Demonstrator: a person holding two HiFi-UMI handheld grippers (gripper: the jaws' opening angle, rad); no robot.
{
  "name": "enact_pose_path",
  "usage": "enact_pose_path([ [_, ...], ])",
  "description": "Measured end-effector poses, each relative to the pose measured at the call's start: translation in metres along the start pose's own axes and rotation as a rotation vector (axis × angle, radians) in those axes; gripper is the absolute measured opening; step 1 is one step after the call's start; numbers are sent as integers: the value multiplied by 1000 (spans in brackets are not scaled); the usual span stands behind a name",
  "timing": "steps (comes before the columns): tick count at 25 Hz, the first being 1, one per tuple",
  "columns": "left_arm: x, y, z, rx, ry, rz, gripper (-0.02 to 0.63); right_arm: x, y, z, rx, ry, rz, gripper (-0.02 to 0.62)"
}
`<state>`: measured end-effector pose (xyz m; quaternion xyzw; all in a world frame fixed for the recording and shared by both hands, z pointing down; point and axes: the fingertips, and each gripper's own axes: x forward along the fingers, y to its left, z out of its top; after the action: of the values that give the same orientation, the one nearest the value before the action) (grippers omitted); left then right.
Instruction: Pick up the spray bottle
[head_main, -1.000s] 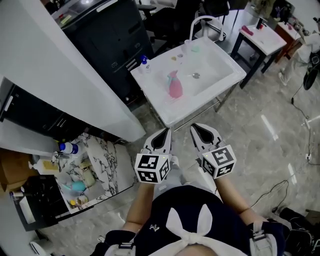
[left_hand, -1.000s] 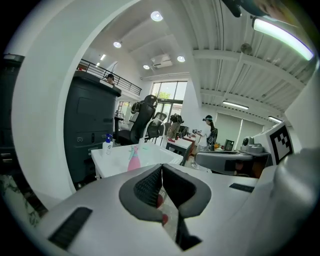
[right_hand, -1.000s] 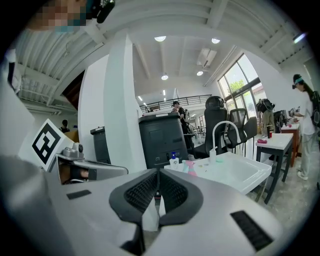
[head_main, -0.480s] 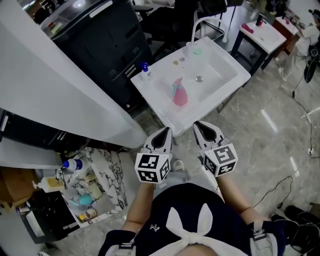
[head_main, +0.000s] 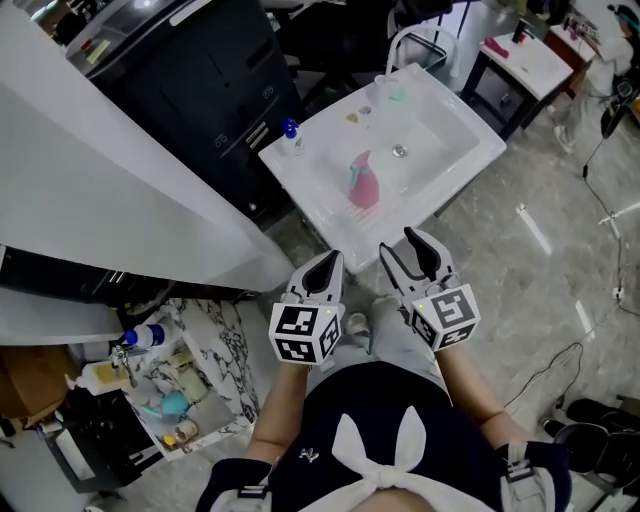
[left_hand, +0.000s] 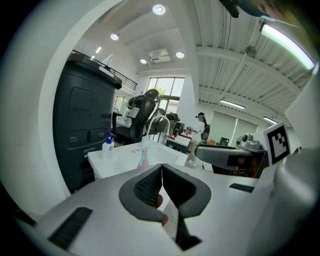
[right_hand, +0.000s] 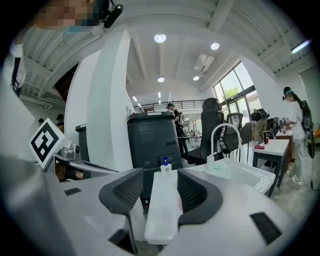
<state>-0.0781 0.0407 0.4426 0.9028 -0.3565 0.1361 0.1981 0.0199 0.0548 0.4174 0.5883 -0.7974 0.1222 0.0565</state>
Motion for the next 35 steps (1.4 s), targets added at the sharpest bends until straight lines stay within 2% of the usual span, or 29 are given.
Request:
enact_pose_path([
  [5,12,8,-5,-6,21,3,26,14,-3,-1,-22,23,12,257],
  [11,29,18,10,-5,16,14,26,33,-18,-4,-12,61,17,287],
  [24,68,47,40,-3,11,55,26,75,-60,10,-12,71,21,291],
  [35,87,66,50,-24,15,83,26,104,-76,9,-9,112,50,291],
])
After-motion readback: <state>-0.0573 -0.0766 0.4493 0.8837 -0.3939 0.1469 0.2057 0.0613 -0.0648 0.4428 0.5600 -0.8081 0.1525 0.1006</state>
